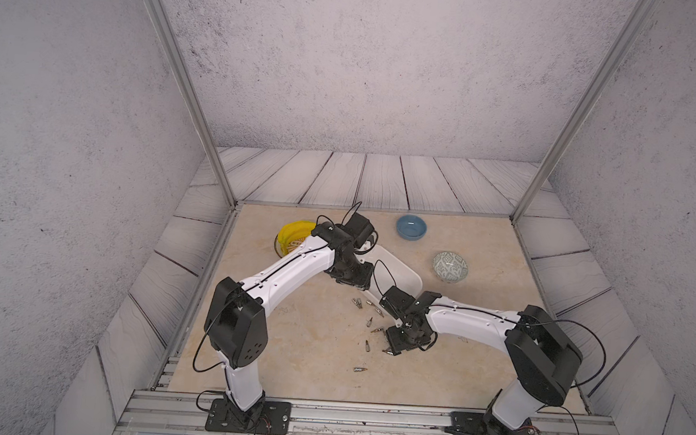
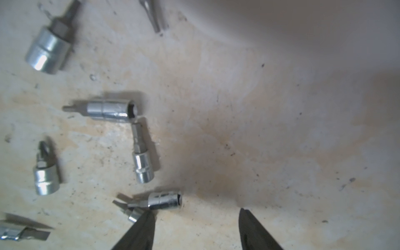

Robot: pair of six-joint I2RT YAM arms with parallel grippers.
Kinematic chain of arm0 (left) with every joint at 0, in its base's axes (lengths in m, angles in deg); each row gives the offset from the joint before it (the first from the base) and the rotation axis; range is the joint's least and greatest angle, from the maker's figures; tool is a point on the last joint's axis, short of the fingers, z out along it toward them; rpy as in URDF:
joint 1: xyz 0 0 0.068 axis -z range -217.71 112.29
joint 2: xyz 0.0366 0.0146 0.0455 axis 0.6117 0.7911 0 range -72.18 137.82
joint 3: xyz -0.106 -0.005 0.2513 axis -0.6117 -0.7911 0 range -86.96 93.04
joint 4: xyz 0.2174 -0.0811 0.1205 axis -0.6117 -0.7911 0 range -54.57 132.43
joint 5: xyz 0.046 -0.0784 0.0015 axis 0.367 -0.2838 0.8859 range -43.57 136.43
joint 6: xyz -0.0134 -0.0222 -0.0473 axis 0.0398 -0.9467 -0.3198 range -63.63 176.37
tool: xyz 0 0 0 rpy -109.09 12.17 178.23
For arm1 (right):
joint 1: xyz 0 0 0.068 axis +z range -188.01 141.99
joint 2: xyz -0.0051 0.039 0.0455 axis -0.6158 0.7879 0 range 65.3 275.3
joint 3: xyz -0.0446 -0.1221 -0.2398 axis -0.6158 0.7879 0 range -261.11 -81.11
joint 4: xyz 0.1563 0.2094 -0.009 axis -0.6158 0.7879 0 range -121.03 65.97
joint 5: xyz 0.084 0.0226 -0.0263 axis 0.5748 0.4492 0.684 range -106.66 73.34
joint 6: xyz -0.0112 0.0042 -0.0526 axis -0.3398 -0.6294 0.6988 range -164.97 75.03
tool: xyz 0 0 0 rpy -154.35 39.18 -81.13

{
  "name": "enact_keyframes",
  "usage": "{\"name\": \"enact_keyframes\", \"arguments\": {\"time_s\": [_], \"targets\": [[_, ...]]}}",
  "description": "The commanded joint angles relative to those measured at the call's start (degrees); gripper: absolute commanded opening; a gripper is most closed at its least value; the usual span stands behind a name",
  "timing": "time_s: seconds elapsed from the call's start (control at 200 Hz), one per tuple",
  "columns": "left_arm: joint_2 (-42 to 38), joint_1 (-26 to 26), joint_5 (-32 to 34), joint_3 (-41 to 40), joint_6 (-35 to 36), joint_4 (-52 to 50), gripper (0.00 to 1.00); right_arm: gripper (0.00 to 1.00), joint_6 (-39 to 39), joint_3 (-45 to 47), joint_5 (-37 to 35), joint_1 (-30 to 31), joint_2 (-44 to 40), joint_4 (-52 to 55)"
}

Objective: Put the bit on the desktop into the storage box
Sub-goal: Pick up the screwdriver bit from the center of the board.

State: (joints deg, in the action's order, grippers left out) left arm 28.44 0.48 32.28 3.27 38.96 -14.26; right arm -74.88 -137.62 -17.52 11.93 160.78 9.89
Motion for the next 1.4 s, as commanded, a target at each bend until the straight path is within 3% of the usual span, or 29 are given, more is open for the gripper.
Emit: {"name": "enact_keyframes", "arguments": {"time_s": [0.0, 0.606, 1.397], "targets": [[-4.17, -0.23, 0.71, -4.39, -1.25, 2.72, 0.44, 0.66, 0.47, -1.05, -1.67, 0.21, -0.01, 1.83], [-11.20, -0.23, -0.16, -19.40, -4.11, 7.10, 0.45, 0.66, 1.35, -1.34, -2.14, 0.30, 1.31, 2.32], [-14.45, -0.23, 0.08, -24.84, -5.27, 8.47, 0.45, 0.65, -0.52, -3.23, -0.19, 2.35, 0.65, 2.14]]}}
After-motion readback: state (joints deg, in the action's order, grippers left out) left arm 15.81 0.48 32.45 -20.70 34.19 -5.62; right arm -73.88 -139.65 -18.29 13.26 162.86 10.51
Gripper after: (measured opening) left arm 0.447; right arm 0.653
